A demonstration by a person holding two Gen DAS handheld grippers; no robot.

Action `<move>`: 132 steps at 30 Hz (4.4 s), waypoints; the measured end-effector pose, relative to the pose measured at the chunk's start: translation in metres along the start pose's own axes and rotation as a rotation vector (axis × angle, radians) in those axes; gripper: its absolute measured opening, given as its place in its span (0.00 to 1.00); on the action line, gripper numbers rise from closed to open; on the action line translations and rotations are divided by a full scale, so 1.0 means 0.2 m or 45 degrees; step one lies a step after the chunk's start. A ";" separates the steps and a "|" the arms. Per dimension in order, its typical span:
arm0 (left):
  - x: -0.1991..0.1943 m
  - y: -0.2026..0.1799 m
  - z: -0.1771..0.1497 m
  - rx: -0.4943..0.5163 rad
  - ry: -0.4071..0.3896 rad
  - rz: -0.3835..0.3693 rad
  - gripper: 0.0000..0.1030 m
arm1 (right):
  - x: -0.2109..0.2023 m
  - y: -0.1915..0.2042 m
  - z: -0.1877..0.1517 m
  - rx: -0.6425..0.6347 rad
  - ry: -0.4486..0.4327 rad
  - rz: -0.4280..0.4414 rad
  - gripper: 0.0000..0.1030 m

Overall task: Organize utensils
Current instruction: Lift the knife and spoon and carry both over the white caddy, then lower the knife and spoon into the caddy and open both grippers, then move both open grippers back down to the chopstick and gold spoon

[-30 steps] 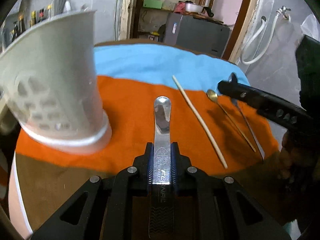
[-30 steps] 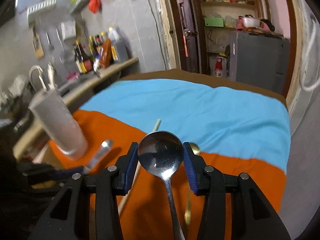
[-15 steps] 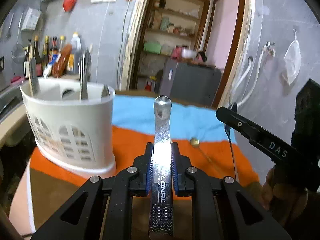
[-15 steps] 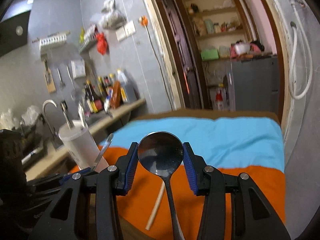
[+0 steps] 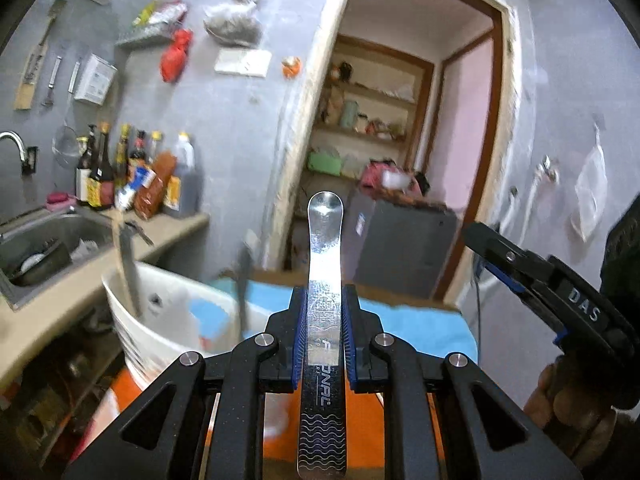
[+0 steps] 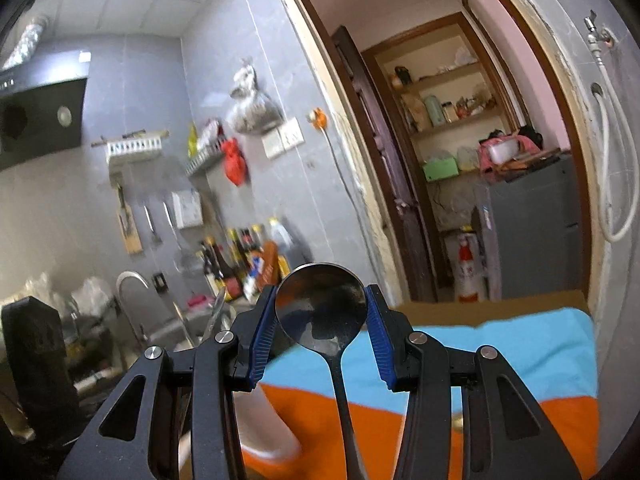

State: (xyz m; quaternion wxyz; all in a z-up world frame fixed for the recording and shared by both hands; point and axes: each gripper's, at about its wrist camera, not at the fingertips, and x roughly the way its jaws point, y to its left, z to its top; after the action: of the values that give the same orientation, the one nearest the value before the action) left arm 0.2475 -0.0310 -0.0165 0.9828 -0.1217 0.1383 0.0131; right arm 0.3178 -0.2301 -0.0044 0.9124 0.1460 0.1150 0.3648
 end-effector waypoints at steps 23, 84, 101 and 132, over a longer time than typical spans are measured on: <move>0.09 0.90 0.34 -0.373 -0.263 -0.022 0.13 | 0.45 0.47 -0.04 0.046 -0.274 0.032 0.40; 0.08 0.77 -0.02 -0.028 -0.286 -0.004 0.17 | 0.47 0.51 -0.38 -0.128 -0.267 -0.138 0.47; -0.08 0.46 0.21 -0.013 -0.107 0.006 0.90 | 0.09 0.40 -0.03 -0.137 -0.164 -0.388 0.98; 0.45 -0.31 -0.50 0.160 0.524 -0.064 0.92 | -0.28 -0.58 -0.29 -0.012 0.368 -0.678 1.00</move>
State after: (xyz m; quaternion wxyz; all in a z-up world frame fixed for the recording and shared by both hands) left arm 0.3103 -0.1164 -0.1196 0.9395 -0.0636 0.3334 -0.0453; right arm 0.3329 -0.3380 -0.0929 0.9508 0.0531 0.2760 0.1303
